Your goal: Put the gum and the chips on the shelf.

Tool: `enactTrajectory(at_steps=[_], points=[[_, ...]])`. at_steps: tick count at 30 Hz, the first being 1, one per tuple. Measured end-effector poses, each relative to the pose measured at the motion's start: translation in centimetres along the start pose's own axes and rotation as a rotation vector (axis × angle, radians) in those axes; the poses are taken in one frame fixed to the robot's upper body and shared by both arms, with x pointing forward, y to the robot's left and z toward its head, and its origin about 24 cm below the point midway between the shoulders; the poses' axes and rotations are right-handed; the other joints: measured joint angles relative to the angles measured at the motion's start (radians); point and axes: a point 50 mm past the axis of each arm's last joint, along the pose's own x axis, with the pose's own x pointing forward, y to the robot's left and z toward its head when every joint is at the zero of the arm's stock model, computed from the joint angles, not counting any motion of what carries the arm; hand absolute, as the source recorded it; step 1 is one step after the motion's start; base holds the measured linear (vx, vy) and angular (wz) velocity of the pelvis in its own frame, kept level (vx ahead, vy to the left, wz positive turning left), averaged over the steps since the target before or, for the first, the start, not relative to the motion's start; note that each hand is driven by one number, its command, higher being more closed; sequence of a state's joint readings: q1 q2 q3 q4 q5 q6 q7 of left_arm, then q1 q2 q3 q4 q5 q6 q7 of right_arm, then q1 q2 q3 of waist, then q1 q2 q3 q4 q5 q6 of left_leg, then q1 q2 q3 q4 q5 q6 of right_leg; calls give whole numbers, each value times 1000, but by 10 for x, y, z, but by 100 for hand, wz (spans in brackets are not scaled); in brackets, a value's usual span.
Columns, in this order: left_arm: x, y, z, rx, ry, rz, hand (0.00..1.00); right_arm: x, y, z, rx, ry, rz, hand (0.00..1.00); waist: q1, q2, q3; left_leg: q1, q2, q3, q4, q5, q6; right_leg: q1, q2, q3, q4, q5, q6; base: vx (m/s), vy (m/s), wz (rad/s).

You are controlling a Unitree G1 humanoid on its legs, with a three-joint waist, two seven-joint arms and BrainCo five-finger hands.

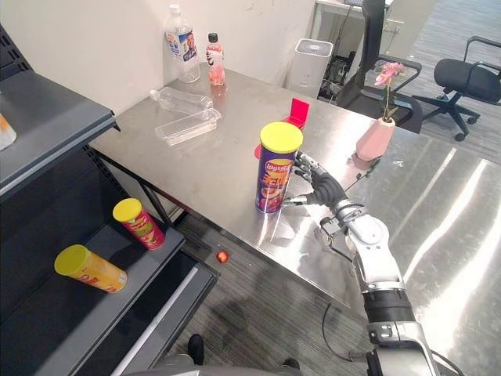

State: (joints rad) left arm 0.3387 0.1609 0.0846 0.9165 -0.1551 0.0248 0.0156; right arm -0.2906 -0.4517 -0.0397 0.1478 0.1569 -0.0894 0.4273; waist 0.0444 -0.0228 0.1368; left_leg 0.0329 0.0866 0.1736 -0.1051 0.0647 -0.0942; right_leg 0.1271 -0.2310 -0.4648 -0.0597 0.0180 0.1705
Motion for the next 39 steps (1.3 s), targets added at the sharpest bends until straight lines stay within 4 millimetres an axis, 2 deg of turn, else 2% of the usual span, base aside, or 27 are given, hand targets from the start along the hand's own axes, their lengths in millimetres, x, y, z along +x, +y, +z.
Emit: enactTrajectory(at_steps=[15, 29, 36, 37, 39], points=[[0, 0, 0, 1, 0, 0, 0, 3, 8, 1, 8, 14, 38, 0, 4, -2, -1, 1, -3, -21, 0, 2, 0, 19, 0, -22, -7, 0, 0, 1, -1, 4], [0, 0, 0, 4, -3, 0, 0, 16, 3, 12, 9, -9, 2, 0, 12, -3, -1, 5, -6, -34, 0, 6, 1, 31, 0, -34, -8, 0, 1, 0, -1, 2], [0, 0, 1, 10, -10, -1, 0, 16, 3, 10, 24, 2, -5, 0, 12, -3, -1, 5, -6, -42, 0, 8, 1, 34, 1, -40, -9, 0, 1, 0, -2, 3], [0, 0, 1, 12, -13, -1, 0, 16, 3, 10, 24, 3, -5, 100, 12, -3, -1, 5, -6, -42, 0, 8, 1, 34, 1, -40, -9, 0, 1, 0, 0, 0], [0, 0, 1, 13, -14, -1, 0, 16, 3, 10, 25, 5, -6, 100, 12, -3, -1, 5, -6, -42, 0, 8, 1, 34, 1, -39, -9, 0, 1, 0, 0, 0]])
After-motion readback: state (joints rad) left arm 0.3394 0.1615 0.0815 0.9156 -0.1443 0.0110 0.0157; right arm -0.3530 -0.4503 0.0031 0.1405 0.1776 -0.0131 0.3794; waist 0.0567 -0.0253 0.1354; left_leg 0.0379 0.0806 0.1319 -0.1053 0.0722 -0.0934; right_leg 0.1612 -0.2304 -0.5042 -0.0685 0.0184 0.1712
